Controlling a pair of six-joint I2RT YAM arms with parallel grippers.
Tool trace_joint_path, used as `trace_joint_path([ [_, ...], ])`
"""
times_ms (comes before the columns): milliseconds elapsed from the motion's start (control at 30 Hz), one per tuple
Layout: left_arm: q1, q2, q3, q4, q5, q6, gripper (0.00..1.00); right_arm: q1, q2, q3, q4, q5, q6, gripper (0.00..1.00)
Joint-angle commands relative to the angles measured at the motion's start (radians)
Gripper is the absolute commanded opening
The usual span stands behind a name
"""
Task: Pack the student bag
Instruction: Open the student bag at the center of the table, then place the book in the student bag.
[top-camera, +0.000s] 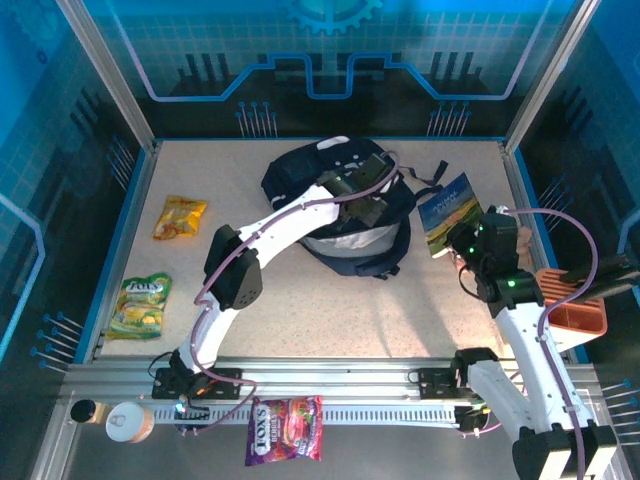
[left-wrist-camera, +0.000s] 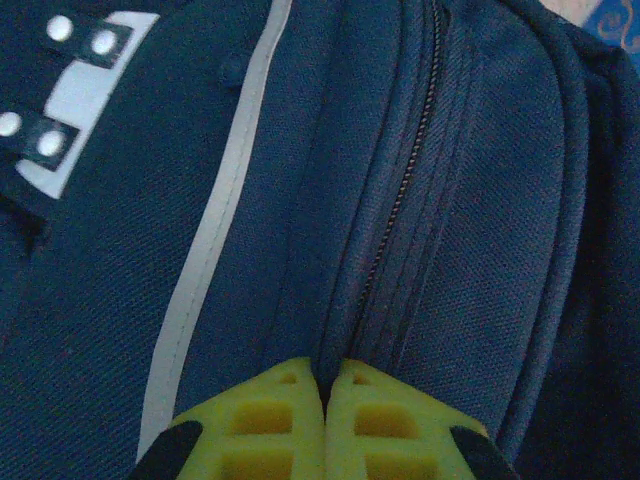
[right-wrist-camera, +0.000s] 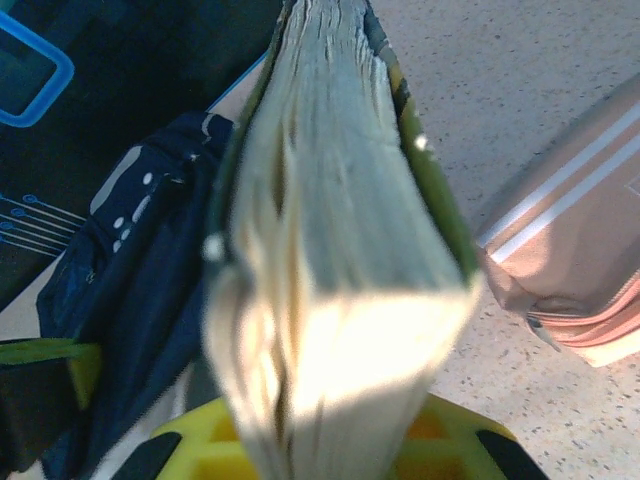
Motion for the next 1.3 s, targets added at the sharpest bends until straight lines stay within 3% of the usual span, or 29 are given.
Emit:
trace_joint_path([
  [0,0.015,-0.105,-0.021,0.072,0.000,-0.073,0.00,-0.020,-0.021,0.010,0.003,0.023,0.006,0.00],
  [233,0.046,-0.219,-0.127,0.246,0.057,-0.121,0.00,-0.020,0.018,-0.005,0.060,-0.211,0.089,0.00],
  [400,0.048,-0.253,-0.154,0.304,0.057,-0.134,0.00,-0.017,0.066,-0.058,0.252,-0.421,0.212,0.00],
  [533,0.051,-0.288,-0.199,0.373,0.055,-0.145,0.00,0.011,0.130,-0.107,0.448,-0.495,0.325,0.00],
  [867,0.080,-0.325,-0.209,0.417,0.110,-0.197,0.00,0.166,0.417,-0.079,0.762,-0.401,0.413,0.00],
  [1033,0.103,-0.349,-0.228,0.432,0.152,-0.222,0.00,0.223,0.585,-0.034,0.820,-0.287,0.449,0.00],
  [1267,0.136,-0.370,-0.253,0.449,0.207,-0.259,0.00,0.276,0.821,0.083,0.913,-0.265,0.485,0.00],
])
